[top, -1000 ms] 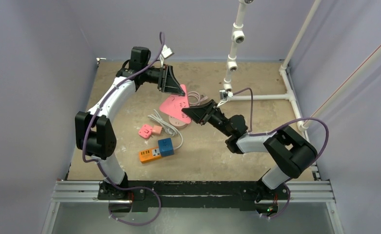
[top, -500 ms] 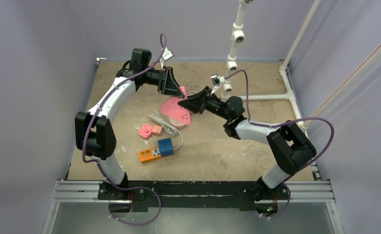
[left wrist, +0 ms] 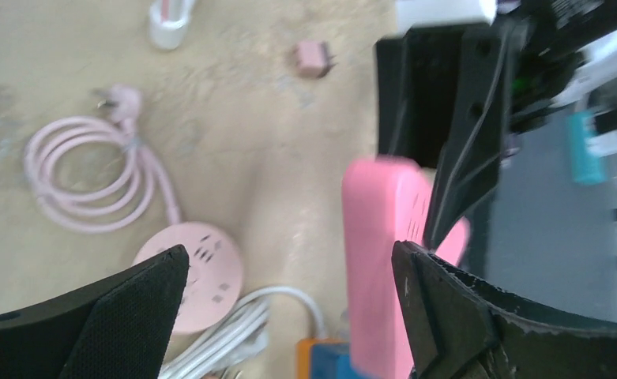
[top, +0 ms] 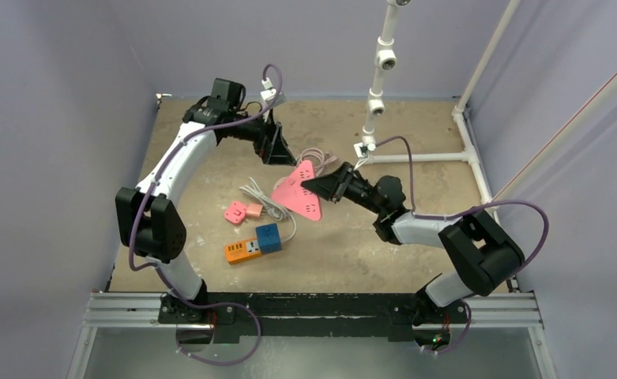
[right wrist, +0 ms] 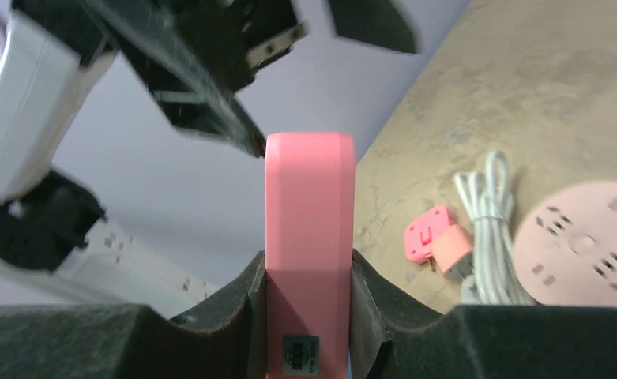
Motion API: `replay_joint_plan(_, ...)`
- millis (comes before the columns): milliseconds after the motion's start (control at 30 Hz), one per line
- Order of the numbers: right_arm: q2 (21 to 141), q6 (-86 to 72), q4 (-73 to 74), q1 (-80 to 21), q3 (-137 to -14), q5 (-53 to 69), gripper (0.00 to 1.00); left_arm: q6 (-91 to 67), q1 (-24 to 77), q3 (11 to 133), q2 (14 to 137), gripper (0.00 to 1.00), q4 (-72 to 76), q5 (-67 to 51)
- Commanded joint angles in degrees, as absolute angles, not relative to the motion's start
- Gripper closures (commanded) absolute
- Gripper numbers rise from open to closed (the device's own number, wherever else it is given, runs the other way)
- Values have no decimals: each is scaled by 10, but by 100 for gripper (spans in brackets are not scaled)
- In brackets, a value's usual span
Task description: Insert the plug
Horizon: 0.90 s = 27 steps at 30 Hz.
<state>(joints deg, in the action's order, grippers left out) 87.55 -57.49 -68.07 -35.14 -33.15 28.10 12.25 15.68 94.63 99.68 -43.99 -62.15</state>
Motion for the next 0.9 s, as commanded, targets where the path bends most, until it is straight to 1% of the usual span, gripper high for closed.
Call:
replay_joint_plan(0,839,-720,-704,-327,-272,167,100,282,140,889,936,1,-447,-487)
replay_joint_plan(67,852,-793,-746,-323,-246,158,100,333,140,866,929,1,-446,-445)
replay_joint_plan(133,866,-837,-769,-323,-236,137,100,424,140,858,950,1,-491,-419)
replay_joint_plan(233,873,-871,-759,-325,-238,110,100,513,134,863,996,1,-553,-403)
replay_joint_plan(333,870,-896,-745,-325,-240,86,100,555,133,850,1017,1,-551,-388)
replay_joint_plan(500,891,-889,-727,-325,-258,79,100,586,133,815,1010,1,-495,-384)
replay_joint_plan(700,953,-849,-725,-324,-281,54,100,607,133,802,1003,1,-494,-403)
replay_joint_plan(867,994,-843,-782,-319,-269,36,100,607,133,787,998,1,-484,-404)
